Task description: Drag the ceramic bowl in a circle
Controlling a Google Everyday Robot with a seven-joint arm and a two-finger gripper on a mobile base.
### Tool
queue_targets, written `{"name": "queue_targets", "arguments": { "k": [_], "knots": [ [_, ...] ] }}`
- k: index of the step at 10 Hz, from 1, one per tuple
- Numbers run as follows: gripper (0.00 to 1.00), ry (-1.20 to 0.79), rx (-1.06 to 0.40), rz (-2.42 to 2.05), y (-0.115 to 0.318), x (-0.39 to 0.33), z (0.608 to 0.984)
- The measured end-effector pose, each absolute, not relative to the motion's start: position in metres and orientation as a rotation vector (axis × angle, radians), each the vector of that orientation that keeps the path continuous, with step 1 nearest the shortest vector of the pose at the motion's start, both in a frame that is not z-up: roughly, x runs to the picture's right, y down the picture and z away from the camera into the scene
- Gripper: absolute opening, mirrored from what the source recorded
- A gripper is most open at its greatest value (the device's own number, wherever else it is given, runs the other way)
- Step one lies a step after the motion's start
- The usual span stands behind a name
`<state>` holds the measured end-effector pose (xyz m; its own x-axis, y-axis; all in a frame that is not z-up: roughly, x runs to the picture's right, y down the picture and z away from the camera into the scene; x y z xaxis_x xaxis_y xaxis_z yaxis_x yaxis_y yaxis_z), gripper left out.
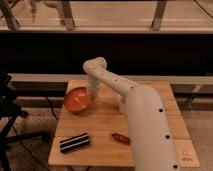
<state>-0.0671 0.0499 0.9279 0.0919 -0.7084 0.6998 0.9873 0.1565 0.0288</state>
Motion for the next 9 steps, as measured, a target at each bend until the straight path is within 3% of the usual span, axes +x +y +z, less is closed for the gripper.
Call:
{"name": "queue_targets", "arguments": {
  "k": [5, 9],
  "knots": [
    [0.02, -0.507, -0.548, -1.165, 0.029, 0.020, 0.931],
    [0.02, -0.447, -0.566, -1.093, 0.045, 0.069, 0.902]
  ]
}}
